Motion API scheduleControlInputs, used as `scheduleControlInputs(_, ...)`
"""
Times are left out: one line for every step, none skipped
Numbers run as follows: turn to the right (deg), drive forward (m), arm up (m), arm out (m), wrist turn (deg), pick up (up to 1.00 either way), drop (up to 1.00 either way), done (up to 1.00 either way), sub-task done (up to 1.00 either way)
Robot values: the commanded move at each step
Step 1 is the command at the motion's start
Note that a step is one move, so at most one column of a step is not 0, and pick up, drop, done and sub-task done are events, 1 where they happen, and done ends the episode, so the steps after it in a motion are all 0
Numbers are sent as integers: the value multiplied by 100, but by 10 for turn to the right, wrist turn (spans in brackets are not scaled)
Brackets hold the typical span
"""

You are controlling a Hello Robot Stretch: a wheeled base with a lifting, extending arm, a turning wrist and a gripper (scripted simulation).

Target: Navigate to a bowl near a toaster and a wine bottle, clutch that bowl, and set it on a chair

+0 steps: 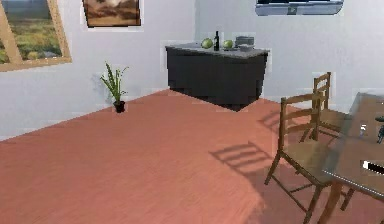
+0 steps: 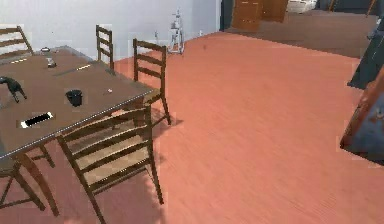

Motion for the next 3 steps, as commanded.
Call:
scheduleControlInputs(0,100,0,0,0,0,0,0,0)
scheduleControlInputs(60,0,0,0,0,0,0,0,0)
scheduleControlInputs(0,60,0,0,0,0,0,0,0)
